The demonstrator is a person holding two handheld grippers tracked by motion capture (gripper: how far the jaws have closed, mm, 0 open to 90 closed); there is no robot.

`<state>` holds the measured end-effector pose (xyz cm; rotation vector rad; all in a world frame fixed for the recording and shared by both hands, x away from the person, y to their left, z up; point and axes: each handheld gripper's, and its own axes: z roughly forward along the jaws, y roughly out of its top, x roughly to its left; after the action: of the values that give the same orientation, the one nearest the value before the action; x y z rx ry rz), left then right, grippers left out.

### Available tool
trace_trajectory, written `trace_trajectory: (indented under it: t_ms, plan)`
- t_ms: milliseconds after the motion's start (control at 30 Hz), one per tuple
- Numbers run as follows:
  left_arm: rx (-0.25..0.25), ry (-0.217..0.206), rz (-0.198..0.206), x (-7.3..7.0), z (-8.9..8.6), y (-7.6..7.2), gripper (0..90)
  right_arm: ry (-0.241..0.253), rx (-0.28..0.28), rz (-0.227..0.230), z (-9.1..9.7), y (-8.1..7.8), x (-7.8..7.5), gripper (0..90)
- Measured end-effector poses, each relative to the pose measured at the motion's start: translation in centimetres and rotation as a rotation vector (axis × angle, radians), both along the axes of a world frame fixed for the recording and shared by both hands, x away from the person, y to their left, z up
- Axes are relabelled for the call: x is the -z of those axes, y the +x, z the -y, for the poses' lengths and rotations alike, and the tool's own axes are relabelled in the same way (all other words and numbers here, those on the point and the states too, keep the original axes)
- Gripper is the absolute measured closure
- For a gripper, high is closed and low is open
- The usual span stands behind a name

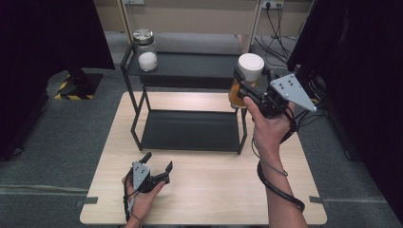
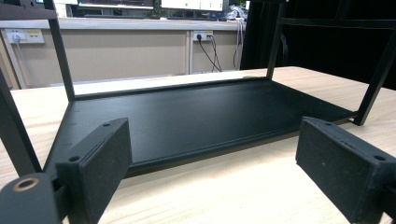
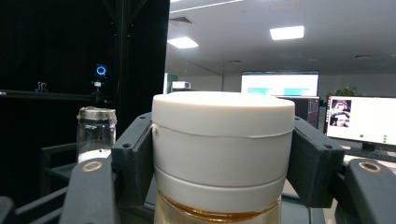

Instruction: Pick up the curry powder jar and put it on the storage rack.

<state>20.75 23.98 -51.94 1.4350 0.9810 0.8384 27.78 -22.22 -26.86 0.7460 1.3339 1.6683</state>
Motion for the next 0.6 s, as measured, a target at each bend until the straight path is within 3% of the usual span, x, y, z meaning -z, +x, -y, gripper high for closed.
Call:
trace_trajectory:
  t_ms: [600]
  plan:
    - [0.002, 0.001, -0.001, 0.0, 0.0, 0.0, 10.1, 0.009, 0.009, -0.012, -1.2, 1.6, -1.6, 33.8]
